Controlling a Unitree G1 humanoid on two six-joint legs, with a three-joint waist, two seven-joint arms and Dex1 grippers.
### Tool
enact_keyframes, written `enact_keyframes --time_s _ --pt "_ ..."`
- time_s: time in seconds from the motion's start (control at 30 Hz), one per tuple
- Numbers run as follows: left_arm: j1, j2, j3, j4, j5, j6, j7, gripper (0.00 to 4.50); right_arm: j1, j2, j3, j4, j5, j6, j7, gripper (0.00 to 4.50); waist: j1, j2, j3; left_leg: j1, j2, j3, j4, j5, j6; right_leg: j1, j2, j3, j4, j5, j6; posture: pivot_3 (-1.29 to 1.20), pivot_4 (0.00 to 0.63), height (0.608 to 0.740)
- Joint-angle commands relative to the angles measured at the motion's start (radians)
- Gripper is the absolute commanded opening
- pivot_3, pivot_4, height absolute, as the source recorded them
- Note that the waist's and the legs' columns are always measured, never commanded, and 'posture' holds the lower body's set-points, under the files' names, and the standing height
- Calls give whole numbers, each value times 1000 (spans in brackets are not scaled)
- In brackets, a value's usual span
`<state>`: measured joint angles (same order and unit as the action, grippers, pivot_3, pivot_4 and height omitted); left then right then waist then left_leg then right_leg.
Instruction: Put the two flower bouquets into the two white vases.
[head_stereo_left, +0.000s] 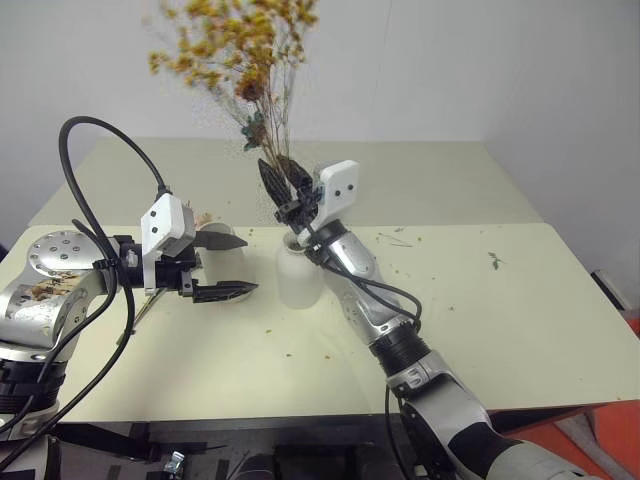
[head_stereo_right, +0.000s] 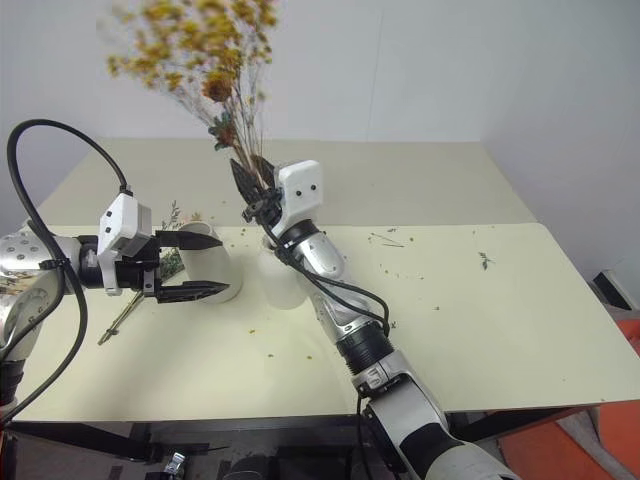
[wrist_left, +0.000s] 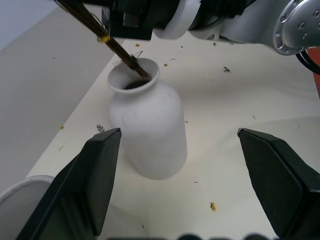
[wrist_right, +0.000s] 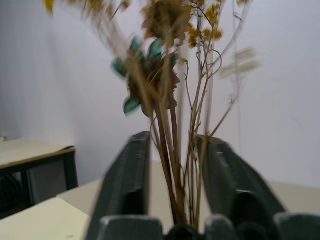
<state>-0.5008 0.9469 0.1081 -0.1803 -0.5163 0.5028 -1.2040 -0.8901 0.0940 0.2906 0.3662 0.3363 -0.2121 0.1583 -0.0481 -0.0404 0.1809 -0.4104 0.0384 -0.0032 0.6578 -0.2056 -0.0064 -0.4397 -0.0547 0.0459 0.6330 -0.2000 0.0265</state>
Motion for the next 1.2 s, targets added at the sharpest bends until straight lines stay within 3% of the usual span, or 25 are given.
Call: enact_keyframes --time_s 0.03,0.17,0.43,0.73,0.97,1.2 --pt "-26 3 18 -5 -10 -9 1 4050 -11 146 5 -80 -1 6 9 3207 0 0 0 0 0 0 0 0 0 0 0 0 0 0 0 0 150 740" --pt "-32 0 14 1 -7 -11 -1 4050 12 127 9 -109 -3 24 8 4465 1 0 0 0 0 0 0 0 0 0 0 0 0 0 0 0 150 740" --pt "-40 -2 9 8 -4 -12 -4 4050 79 77 1 -192 -6 74 -1 4465 1 0 0 0 0 0 0 0 0 0 0 0 0 0 0 0 150 740" --pt "-45 -2 2 19 0 -16 -10 4050 297 -103 -13 -525 10 306 86 4465 5 0 0 0 0 0 0 0 0 0 0 0 0 -1 1 0 150 740" --pt "-73 -13 -18 39 9 -22 -17 4050 291 -161 -38 -576 -11 421 134 4465 2 0 0 0 1 0 0 0 0 0 1 0 0 -2 2 0 150 740" --pt "-72 -8 -16 36 9 -23 -24 4050 266 -312 -10 -645 7 658 280 4465 6 0 0 0 0 0 0 0 0 0 1 0 0 -2 2 0 150 740"
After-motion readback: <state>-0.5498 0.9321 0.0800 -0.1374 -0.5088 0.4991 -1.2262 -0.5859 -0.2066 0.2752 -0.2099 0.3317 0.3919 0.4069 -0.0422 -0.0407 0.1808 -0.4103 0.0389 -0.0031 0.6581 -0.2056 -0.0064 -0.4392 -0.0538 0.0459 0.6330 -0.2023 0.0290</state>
